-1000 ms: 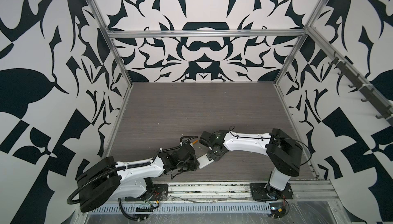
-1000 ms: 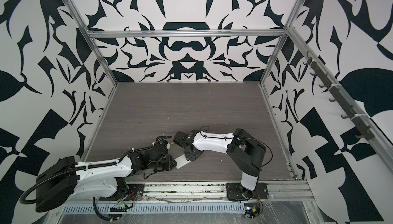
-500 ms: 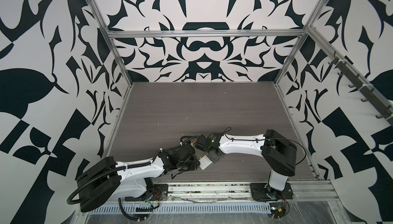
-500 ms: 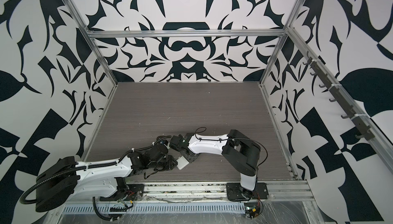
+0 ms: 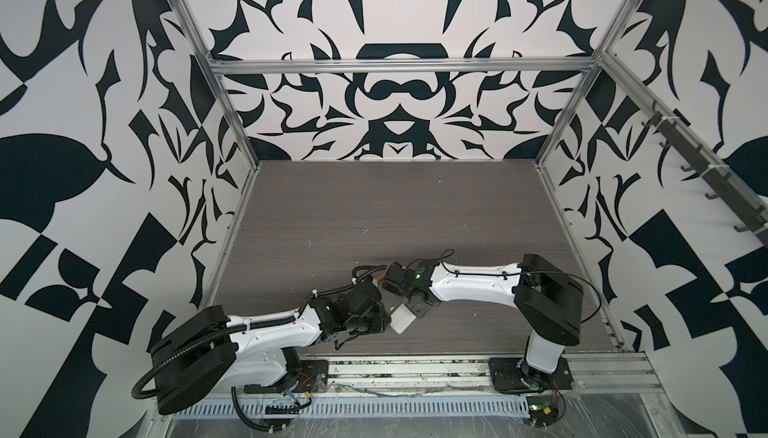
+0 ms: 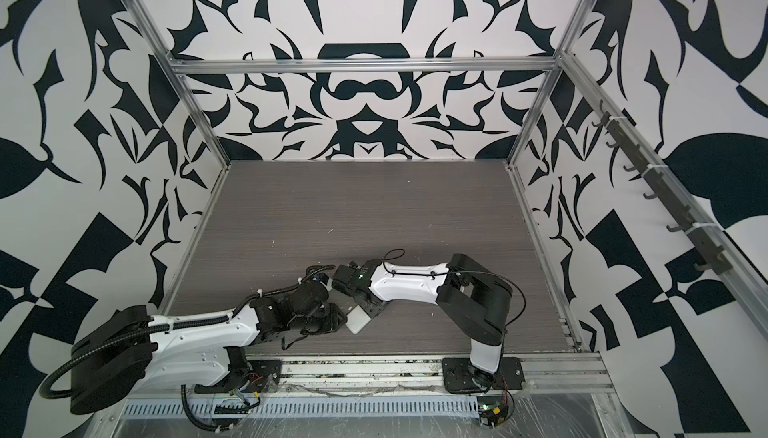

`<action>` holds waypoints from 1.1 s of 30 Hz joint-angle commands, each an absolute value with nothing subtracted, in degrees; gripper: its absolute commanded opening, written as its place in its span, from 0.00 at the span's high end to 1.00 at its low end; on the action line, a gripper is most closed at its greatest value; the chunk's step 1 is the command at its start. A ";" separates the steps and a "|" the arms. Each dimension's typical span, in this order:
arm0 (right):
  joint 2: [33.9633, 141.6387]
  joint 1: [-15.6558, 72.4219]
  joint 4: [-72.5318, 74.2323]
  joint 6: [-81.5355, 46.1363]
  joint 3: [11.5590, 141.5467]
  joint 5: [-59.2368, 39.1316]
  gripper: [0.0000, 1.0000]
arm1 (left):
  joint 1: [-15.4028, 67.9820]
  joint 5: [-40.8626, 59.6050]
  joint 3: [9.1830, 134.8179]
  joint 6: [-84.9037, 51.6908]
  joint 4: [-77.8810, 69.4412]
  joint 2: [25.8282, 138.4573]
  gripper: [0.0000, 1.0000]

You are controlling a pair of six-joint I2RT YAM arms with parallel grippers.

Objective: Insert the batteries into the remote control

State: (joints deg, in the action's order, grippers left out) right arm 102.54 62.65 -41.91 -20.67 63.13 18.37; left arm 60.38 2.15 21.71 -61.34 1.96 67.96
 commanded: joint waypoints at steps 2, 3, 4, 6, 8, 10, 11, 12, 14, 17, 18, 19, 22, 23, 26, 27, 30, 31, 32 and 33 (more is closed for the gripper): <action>99.12 62.42 -40.53 -21.90 62.26 19.80 0.87 | 60.16 1.51 20.60 -61.70 1.58 68.18 0.69; 98.74 62.49 -40.06 -22.04 62.06 19.60 0.88 | 60.12 1.54 20.58 -61.78 1.58 68.06 0.69; 98.41 62.50 -39.74 -22.09 61.79 19.43 0.88 | 60.14 1.59 20.51 -61.85 1.54 68.17 0.69; 97.96 62.45 -39.15 -22.24 61.53 18.93 0.88 | 60.15 1.66 20.57 -61.80 1.49 68.27 0.69; 97.66 62.48 -38.27 -22.15 61.18 18.00 0.88 | 60.21 1.60 20.51 -61.87 1.49 68.34 0.69; 97.67 62.49 -37.68 -22.07 61.07 17.48 0.88 | 60.19 1.67 20.51 -61.87 1.47 68.32 0.69; 97.66 62.49 -37.41 -22.07 61.00 17.13 0.88 | 60.16 1.59 20.53 -61.94 1.49 68.36 0.69; 97.60 62.49 -36.99 -22.06 60.87 16.59 0.88 | 60.20 1.58 20.47 -61.96 1.49 68.21 0.69; 97.30 62.49 -35.70 -21.88 60.20 15.31 0.88 | 60.19 1.42 20.31 -62.06 1.58 68.07 0.69; 96.90 62.23 -34.29 -21.83 59.25 13.64 0.88 | 60.18 1.24 20.06 -62.40 1.77 67.68 0.69; 96.84 62.07 -33.87 -21.85 58.92 13.05 0.88 | 60.20 1.07 19.91 -62.56 1.76 67.56 0.69; 96.61 61.90 -33.37 -21.81 58.53 12.55 0.88 | 60.15 1.05 19.88 -62.58 1.81 67.41 0.69; 95.61 61.11 -31.38 -21.80 57.11 9.28 0.88 | 60.19 0.91 19.87 -62.58 1.79 67.31 0.69; 95.33 60.87 -30.89 -21.83 56.70 8.62 0.88 | 60.14 0.91 19.87 -62.59 1.79 67.38 0.70; 94.18 60.06 -29.31 -22.05 55.45 6.62 0.87 | 60.16 0.95 19.89 -62.67 1.76 67.51 0.70; 93.68 59.74 -28.73 -22.05 55.01 5.81 0.87 | 60.16 0.96 19.86 -62.75 1.80 67.58 0.70; 93.17 59.11 -27.19 -22.15 53.83 3.57 0.87 | 60.17 0.76 19.79 -62.86 1.77 67.67 0.70; 93.16 58.99 -26.73 -22.23 53.47 2.99 0.87 | 60.14 0.71 19.69 -62.85 1.76 67.66 0.70; 93.16 58.89 -26.35 -22.37 53.15 2.50 0.87 | 60.20 0.59 19.63 -62.91 1.77 67.63 0.70; 93.08 58.80 -25.87 -22.48 52.92 1.85 0.86 | 60.18 0.48 19.53 -62.93 1.76 67.69 0.70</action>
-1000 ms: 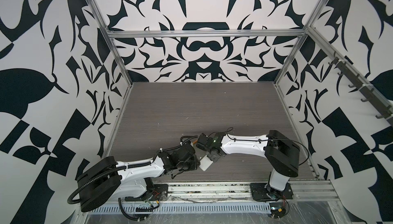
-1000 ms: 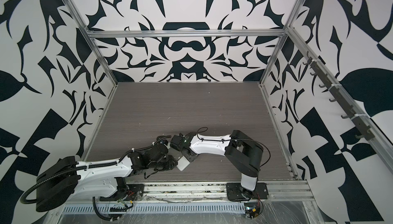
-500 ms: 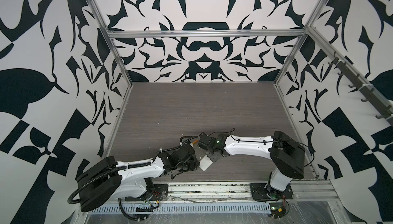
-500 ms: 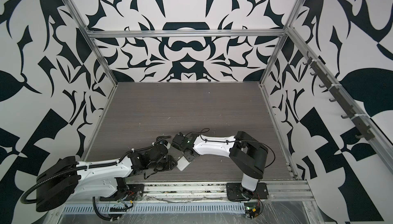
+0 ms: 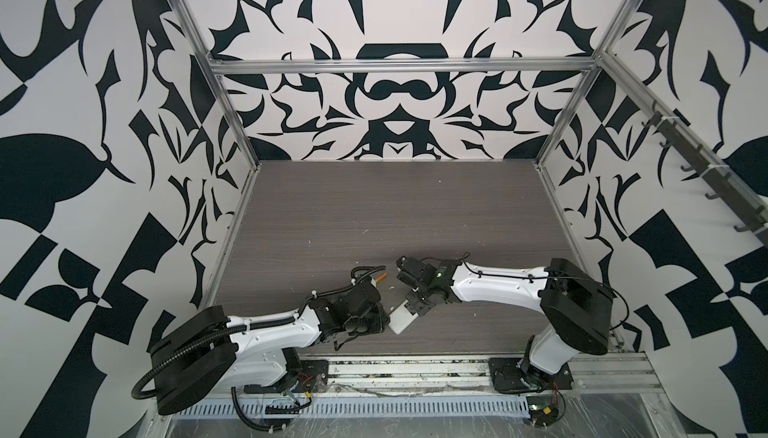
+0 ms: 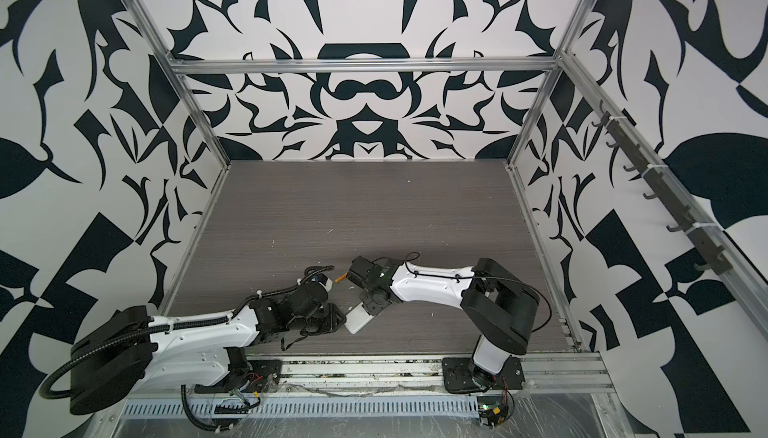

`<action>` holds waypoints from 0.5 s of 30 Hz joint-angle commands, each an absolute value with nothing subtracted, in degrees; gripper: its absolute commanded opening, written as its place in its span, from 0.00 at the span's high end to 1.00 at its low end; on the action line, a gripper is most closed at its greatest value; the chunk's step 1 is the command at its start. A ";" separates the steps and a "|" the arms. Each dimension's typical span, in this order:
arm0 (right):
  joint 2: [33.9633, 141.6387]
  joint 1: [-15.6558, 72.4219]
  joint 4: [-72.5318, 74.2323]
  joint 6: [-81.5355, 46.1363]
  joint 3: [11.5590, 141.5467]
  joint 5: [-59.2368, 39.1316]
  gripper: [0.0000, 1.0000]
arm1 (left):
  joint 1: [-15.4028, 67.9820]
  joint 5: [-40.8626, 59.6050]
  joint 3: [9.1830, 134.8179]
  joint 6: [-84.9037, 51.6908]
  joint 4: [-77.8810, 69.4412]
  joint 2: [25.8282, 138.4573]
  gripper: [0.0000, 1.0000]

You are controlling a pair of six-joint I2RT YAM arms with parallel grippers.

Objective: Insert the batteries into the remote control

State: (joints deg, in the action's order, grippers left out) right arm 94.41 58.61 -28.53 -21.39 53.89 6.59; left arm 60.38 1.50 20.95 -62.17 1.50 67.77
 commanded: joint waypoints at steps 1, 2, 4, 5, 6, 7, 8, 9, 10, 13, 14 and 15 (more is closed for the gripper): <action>92.99 58.71 -25.38 -22.52 52.58 1.34 0.86 | 60.14 0.40 19.51 -62.93 1.89 67.73 0.70; 92.86 58.65 -25.16 -22.74 52.27 0.98 0.86 | 60.05 0.36 19.51 -62.93 2.02 67.69 0.70; 92.70 58.55 -24.79 -22.93 51.78 0.48 0.86 | 60.05 0.22 19.40 -62.93 2.17 67.64 0.71; 92.60 58.56 -24.70 -23.07 51.60 0.45 0.85 | 59.99 0.18 19.25 -62.93 2.20 67.67 0.71; 92.56 58.54 -24.64 -23.18 51.41 0.45 0.85 | 59.91 0.12 19.21 -62.93 2.31 67.59 0.71; 92.51 58.54 -24.67 -23.33 51.23 0.29 0.84 | 59.84 0.08 19.17 -62.93 2.39 67.59 0.71; 92.46 58.54 -24.61 -23.38 51.08 0.18 0.83 | 59.81 0.02 19.04 -62.93 2.44 67.48 0.71; 92.52 58.54 -24.50 -23.54 50.97 0.07 0.82 | 59.67 0.00 18.95 -62.93 2.48 67.35 0.71; 92.46 58.54 -24.24 -23.63 50.71 -0.20 0.81 | 59.60 0.00 18.83 -62.89 2.57 67.25 0.71; 92.41 58.55 -23.65 -23.89 50.20 -0.91 0.79 | 59.45 -0.17 18.73 -62.76 2.91 66.99 0.71; 92.46 58.54 -23.64 -23.94 50.20 -1.09 0.78 | 59.41 -0.24 18.78 -62.71 2.99 66.96 0.71; 92.53 58.54 -23.63 -23.98 50.19 -1.22 0.78 | 59.34 -0.28 18.78 -62.67 3.07 66.77 0.71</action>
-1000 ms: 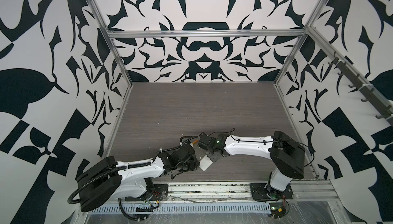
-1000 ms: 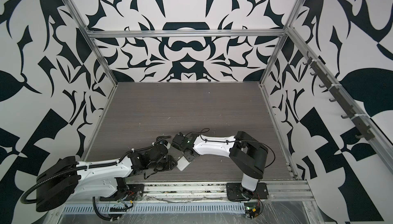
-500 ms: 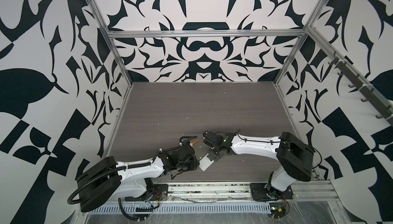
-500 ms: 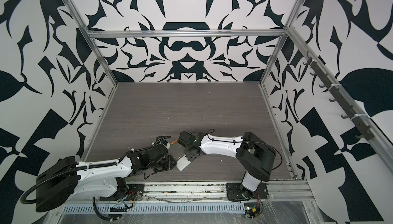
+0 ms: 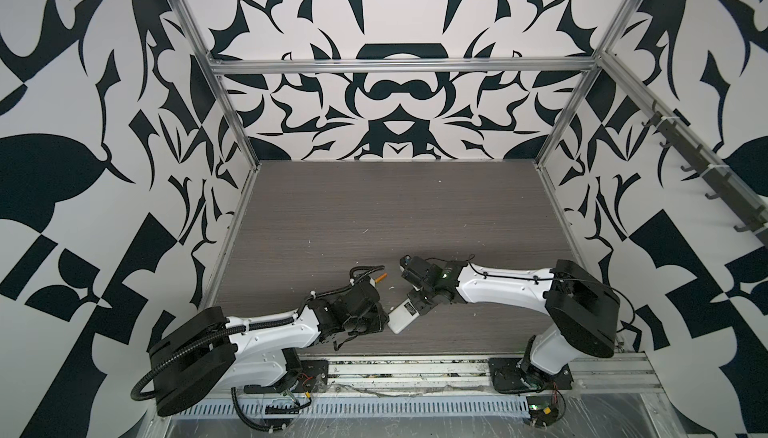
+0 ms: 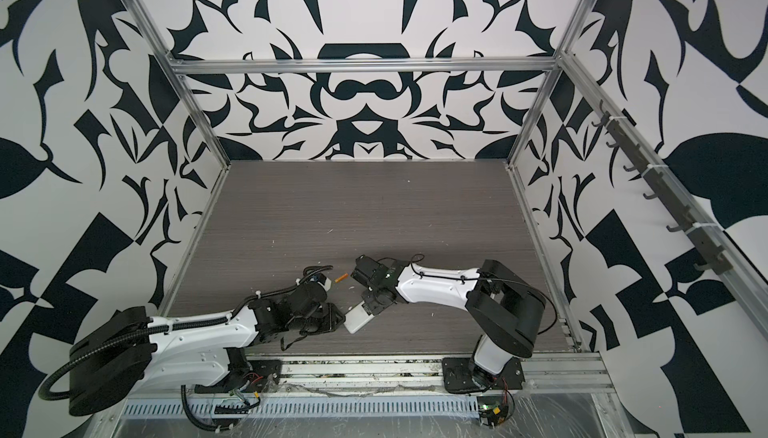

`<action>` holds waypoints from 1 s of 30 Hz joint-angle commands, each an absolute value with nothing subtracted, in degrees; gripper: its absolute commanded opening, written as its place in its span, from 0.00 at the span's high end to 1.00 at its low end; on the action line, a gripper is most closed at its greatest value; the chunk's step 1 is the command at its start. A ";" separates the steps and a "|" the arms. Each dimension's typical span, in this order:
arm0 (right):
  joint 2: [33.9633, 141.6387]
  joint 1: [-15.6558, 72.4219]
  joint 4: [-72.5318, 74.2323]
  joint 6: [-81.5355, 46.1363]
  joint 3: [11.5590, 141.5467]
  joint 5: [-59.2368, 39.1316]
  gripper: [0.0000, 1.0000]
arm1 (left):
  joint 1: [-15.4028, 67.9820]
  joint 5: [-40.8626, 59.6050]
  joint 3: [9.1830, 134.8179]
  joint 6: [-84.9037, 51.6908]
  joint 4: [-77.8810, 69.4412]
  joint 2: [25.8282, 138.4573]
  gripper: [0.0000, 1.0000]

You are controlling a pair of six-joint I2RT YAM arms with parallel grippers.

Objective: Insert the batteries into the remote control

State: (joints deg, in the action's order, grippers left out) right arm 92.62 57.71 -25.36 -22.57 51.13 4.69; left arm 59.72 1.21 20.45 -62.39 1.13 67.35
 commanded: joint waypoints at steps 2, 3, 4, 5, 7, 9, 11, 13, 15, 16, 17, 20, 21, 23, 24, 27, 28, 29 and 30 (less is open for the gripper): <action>92.55 58.54 -23.57 -23.91 50.19 -1.39 0.77 | 59.33 -0.55 18.57 -62.68 3.18 66.59 0.71; 92.55 58.56 -23.51 -23.99 50.10 -1.57 0.77 | 59.36 -0.60 18.50 -62.67 3.16 66.57 0.71; 92.57 58.54 -23.51 -23.91 50.14 -1.71 0.77 | 59.33 -0.67 18.47 -62.67 3.17 66.57 0.71; 92.63 58.60 -23.49 -23.95 50.13 -1.80 0.76 | 59.32 -0.70 18.41 -62.67 3.19 66.56 0.71; 92.68 58.54 -23.30 -23.91 49.91 -2.02 0.76 | 59.27 -0.77 18.35 -62.75 3.08 66.63 0.71; 92.72 58.54 -22.48 -23.98 49.70 -2.95 0.75 | 59.30 -0.82 18.19 -62.79 2.99 66.73 0.71; 92.97 58.58 -21.99 -24.04 49.49 -3.89 0.75 | 59.25 -0.85 18.11 -62.70 2.99 66.88 0.71; 93.11 58.54 -21.75 -24.09 49.53 -4.46 0.75 | 59.31 -0.83 18.11 -62.75 2.92 66.88 0.71; 92.95 58.56 -21.36 -24.25 49.35 -5.53 0.74 | 59.25 -0.87 18.10 -62.75 2.85 67.08 0.71; 92.82 58.45 -21.26 -24.29 49.35 -5.84 0.74 | 59.29 -0.84 18.10 -62.75 2.73 67.18 0.71; 92.66 58.36 -21.19 -24.34 49.30 -6.29 0.74 | 59.29 -0.85 18.10 -62.72 2.64 67.29 0.71; 91.89 57.95 -20.49 -24.71 48.86 -7.62 0.73 | 59.24 -0.73 17.95 -62.67 2.49 67.68 0.71; 91.56 57.76 -20.32 -24.87 48.67 -7.99 0.73 | 59.31 -0.70 17.93 -62.71 2.46 67.70 0.71; 91.08 57.42 -19.74 -25.20 48.30 -8.90 0.72 | 59.29 -0.79 17.88 -62.67 2.37 67.78 0.71; 91.05 57.31 -19.56 -25.25 48.04 -9.37 0.72 | 59.24 -0.80 17.80 -62.67 2.33 67.83 0.71; 91.68 57.22 -19.52 -25.25 48.00 -10.15 0.72 | 59.25 -1.01 17.80 -62.67 2.19 68.02 0.71; 91.83 57.23 -19.39 -25.27 47.99 -10.32 0.72 | 59.31 -1.05 17.80 -62.68 2.05 68.11 0.71; 91.97 57.26 -19.30 -25.24 47.94 -10.54 0.72 | 59.27 -1.03 17.76 -62.71 1.95 68.25 0.71; 92.03 57.26 -19.21 -25.27 47.99 -10.79 0.71 | 59.25 -0.98 17.76 -62.75 1.87 68.31 0.71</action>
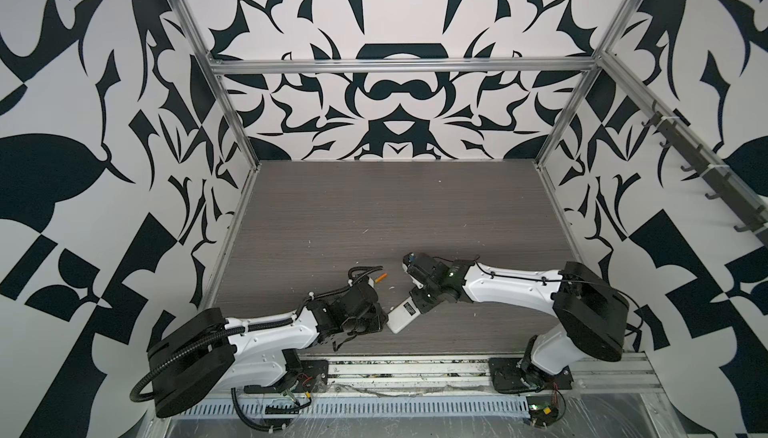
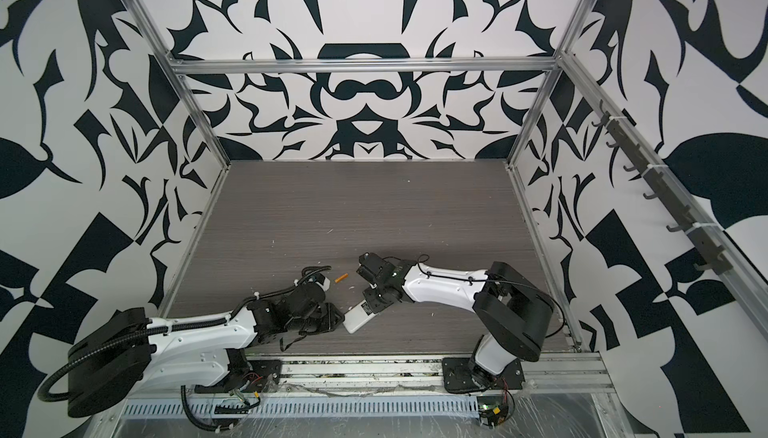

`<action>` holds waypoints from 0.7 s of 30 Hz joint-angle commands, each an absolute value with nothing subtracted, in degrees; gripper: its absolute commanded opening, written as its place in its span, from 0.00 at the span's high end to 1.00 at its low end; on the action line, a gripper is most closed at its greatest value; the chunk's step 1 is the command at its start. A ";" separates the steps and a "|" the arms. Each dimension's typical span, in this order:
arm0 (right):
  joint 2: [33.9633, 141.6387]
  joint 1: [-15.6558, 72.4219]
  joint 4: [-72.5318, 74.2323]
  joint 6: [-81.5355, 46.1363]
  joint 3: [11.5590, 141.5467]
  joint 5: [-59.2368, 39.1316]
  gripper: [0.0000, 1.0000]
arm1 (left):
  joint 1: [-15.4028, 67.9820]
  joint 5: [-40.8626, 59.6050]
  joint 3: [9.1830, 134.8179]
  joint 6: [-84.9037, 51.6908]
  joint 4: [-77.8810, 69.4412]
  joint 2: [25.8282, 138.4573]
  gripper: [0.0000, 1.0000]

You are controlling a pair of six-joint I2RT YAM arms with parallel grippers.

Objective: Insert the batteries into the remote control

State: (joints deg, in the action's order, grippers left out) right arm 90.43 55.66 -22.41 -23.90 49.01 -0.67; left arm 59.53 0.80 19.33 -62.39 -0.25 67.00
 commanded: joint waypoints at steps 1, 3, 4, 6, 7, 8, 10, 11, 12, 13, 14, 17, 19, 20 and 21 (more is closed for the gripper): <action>92.11 57.23 -19.17 -25.23 47.96 -10.81 0.71 | 59.32 -1.00 17.76 -62.75 1.85 68.43 0.72; 92.13 57.22 -19.17 -25.23 47.87 -10.78 0.71 | 59.27 -0.95 17.70 -62.76 1.90 68.33 0.72; 92.07 57.22 -19.20 -25.30 47.85 -10.53 0.71 | 59.32 -0.97 17.70 -62.80 1.94 68.22 0.72; 92.02 57.24 -20.09 -25.05 48.06 -9.69 0.70 | 59.25 -1.17 17.58 -62.87 2.00 68.02 0.72; 92.09 57.22 -20.45 -25.03 48.21 -9.43 0.68 | 59.29 -1.17 17.58 -62.84 2.03 67.96 0.72; 92.15 57.26 -20.72 -24.99 48.42 -9.36 0.67 | 59.24 -1.23 17.49 -62.86 2.02 67.87 0.72; 91.89 57.26 -20.74 -24.96 48.36 -9.36 0.62 | 59.25 -1.38 17.40 -62.93 1.86 67.83 0.72; 91.63 57.28 -20.74 -24.96 48.34 -9.21 0.60 | 59.25 -1.38 17.40 -63.00 1.72 67.81 0.72; 91.29 57.22 -20.88 -24.96 48.38 -8.86 0.59 | 59.28 -1.36 17.36 -63.02 1.68 67.90 0.72; 91.00 57.22 -21.24 -24.99 48.47 -8.58 0.59 | 59.25 -1.36 17.41 -63.04 1.67 67.87 0.72; 90.58 57.23 -21.63 -24.98 48.59 -7.93 0.59 | 59.25 -1.34 17.40 -63.02 1.68 67.92 0.72; 89.43 57.22 -22.62 -24.92 48.85 -6.52 0.60 | 59.32 -1.45 17.40 -63.02 1.93 67.73 0.72; 88.56 57.22 -23.10 -25.01 48.95 -5.63 0.61 | 59.25 -1.54 17.33 -63.02 1.94 67.71 0.72; 88.06 57.22 -23.26 -24.99 48.91 -5.31 0.63 | 59.30 -1.60 17.33 -63.04 1.93 67.70 0.72; 87.48 57.22 -23.43 -25.12 49.00 -5.03 0.66 | 59.26 -1.58 17.27 -63.15 1.94 67.80 0.72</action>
